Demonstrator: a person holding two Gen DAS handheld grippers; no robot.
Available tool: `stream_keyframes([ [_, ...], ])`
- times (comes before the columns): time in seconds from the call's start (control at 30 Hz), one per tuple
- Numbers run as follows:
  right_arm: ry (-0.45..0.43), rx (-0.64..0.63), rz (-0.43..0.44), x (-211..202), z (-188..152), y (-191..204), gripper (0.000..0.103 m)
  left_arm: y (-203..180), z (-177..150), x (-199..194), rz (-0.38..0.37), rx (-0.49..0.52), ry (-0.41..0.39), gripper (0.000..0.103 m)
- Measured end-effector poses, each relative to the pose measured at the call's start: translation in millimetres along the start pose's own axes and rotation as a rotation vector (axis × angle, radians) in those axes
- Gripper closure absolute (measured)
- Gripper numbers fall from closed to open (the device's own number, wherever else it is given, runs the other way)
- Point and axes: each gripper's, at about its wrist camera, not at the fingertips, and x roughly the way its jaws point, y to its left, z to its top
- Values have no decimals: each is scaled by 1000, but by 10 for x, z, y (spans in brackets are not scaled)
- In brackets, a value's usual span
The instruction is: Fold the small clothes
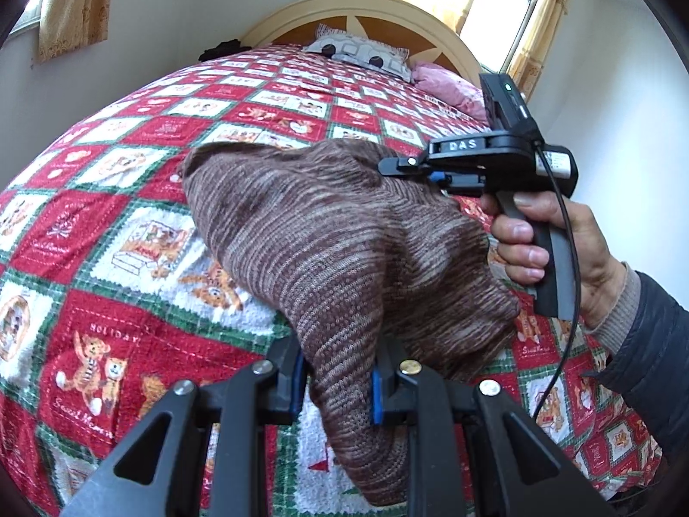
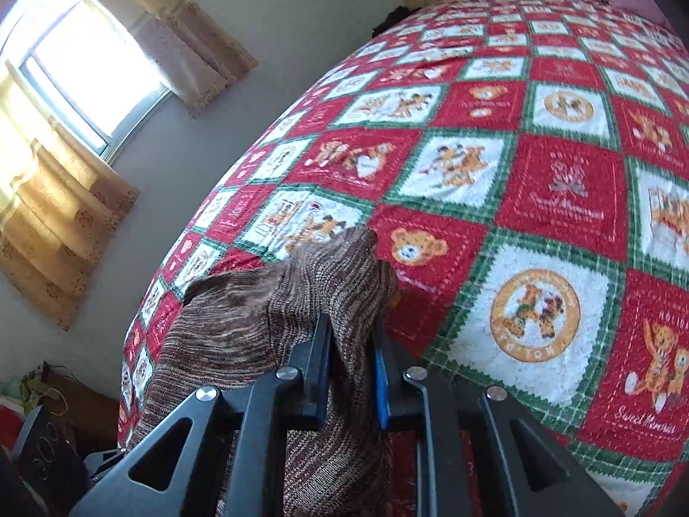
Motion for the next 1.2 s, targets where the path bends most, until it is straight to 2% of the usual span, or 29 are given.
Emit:
stream_keyframes([
  [0.07,17,22,-2,-25,-75,-83,69,23,-25,13,-8,-11,-2,78],
  [0.1,26,29,-5,-62,-129,-118,58,40,-31,21,-10,-20,-4,77],
  [0.13,29,32,3,-109,-184,-149,55,53,-36,25,-16,-28,-4,77],
  [0.2,29,36,37,-268,-347,-222,55,80,-53,21,-21,-49,-7,70],
  [0.33,27,69,80,-649,-802,-374,55,107,-95,35,-30,-69,-7,68],
  [0.43,53,77,143,-801,-1136,-351,55,117,-140,70,-30,-89,6,60],
  [0.47,68,68,151,-811,-1228,-308,55,131,-152,85,-35,-102,13,54],
  [0.5,83,56,149,-798,-1298,-265,55,144,-186,91,-37,-118,22,51],
  [0.57,64,10,93,-796,-1384,-154,55,141,-208,81,-37,-126,18,51],
  [0.6,58,-2,73,-799,-1400,-116,78,119,-211,73,-39,-114,23,60],
  [0.63,67,-9,63,-792,-1406,-76,93,92,-216,56,-46,-100,29,74],
  [0.67,73,-10,68,-803,-1403,-37,93,63,-208,36,-52,-91,34,78],
  [0.73,69,-44,75,-937,-1409,87,94,15,-202,-32,-54,-79,34,78],
  [0.83,65,-122,-11,-1127,-1450,219,94,-2,-250,-27,-91,-71,78,77],
  [0.87,92,-138,-50,-1113,-1484,199,94,-28,-305,15,-77,-49,104,76],
  [0.9,125,-156,-94,-1074,-1529,160,95,-45,-339,38,-55,-36,106,69],
  [0.93,145,-190,-162,-1010,-1596,134,95,-43,-363,18,-57,-35,92,69],
  [1.03,110,-170,-126,-1111,-1617,74,94,-31,-337,-118,-31,-33,75,65],
  [1.07,96,-150,-123,-1183,-1597,65,93,-20,-297,-209,-10,-32,42,61],
  [1.1,72,-147,-133,-1238,-1570,77,90,-7,-234,-367,20,-28,-27,55],
  [1.13,30,-152,-155,-1315,-1530,107,85,-5,-176,-462,38,-25,-74,51],
  [1.17,-21,-162,-170,-1411,-1481,151,82,-17,-90,-575,57,-24,-133,39],
  [1.2,-50,-166,-158,-1467,-1450,200,78,-33,-25,-606,66,-23,-160,29],
])
